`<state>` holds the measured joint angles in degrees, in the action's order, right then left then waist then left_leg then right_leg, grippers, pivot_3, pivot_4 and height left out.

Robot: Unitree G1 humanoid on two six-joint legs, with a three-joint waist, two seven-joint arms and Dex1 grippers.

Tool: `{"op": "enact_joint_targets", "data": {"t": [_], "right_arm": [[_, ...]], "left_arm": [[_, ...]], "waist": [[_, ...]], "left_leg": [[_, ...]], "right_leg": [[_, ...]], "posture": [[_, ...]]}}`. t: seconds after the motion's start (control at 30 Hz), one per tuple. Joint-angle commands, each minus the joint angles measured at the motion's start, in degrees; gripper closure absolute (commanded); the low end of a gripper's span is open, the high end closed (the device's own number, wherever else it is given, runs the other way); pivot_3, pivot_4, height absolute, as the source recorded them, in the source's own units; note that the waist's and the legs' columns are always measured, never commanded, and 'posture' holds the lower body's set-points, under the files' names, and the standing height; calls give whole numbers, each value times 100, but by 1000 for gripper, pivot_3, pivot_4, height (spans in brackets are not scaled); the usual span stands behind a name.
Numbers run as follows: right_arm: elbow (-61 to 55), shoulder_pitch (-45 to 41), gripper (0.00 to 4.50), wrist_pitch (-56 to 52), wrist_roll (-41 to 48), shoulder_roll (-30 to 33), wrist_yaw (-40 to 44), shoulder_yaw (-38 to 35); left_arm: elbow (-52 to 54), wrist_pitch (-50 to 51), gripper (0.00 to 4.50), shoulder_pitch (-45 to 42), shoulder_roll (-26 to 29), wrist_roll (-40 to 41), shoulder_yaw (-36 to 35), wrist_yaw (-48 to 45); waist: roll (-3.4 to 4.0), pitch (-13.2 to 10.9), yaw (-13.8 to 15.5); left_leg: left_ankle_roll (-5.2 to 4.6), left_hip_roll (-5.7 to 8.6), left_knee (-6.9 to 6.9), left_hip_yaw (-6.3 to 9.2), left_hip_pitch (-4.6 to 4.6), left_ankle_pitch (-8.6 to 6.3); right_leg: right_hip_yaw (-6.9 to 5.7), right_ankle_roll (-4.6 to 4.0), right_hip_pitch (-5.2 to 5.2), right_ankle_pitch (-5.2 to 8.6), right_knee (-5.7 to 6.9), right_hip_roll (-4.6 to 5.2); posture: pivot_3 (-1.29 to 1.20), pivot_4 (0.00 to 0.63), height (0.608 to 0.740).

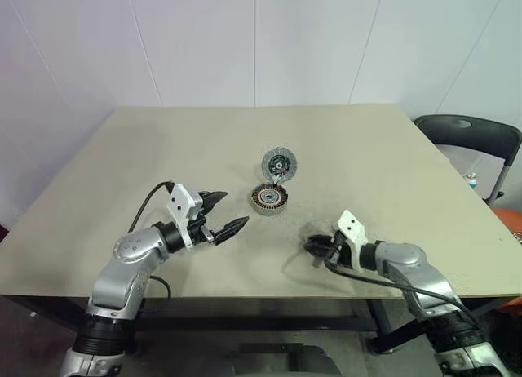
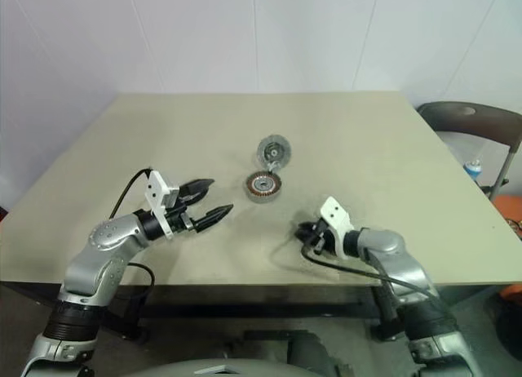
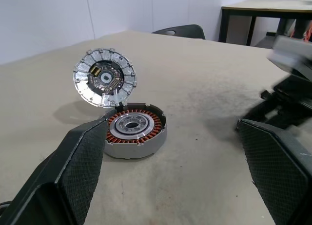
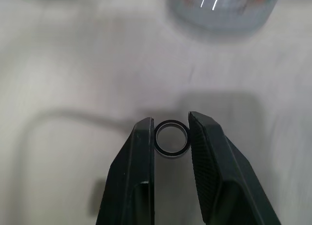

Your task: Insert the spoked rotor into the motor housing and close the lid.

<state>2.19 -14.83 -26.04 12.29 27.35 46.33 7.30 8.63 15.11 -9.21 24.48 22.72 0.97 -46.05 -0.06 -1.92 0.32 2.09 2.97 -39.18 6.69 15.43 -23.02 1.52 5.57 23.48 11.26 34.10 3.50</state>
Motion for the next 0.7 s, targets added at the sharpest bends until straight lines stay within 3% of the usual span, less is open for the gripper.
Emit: {"op": "enact_joint_targets", "data": {"t": [0.03,0.23,0.7], "right_arm": [[-86,-540,3836,-371,147,-341,-452,-213],[379,-1465,3836,-664,-198,-884,-1055,13],[1944,-2672,3836,-391,-832,-1621,-1798,302]], "left_arm": [[-45,-260,0,-14,2,-37,-63,-47],[-156,-412,0,37,-7,-65,-56,-71],[442,73,0,12,58,26,-112,238]], "waist": [[0,0,24],[-1,5,36],[2,6,-93]], "left_leg": [[1,0,0,1,0,1],[36,5,0,2,105,19],[35,6,7,-2,141,18]], "right_leg": [[0,10,13,-7,0,0],[0,6,125,-14,1,9],[0,5,164,-15,5,11]], "posture": [[0,0,740],[0,0,740],[0,0,740]]}}
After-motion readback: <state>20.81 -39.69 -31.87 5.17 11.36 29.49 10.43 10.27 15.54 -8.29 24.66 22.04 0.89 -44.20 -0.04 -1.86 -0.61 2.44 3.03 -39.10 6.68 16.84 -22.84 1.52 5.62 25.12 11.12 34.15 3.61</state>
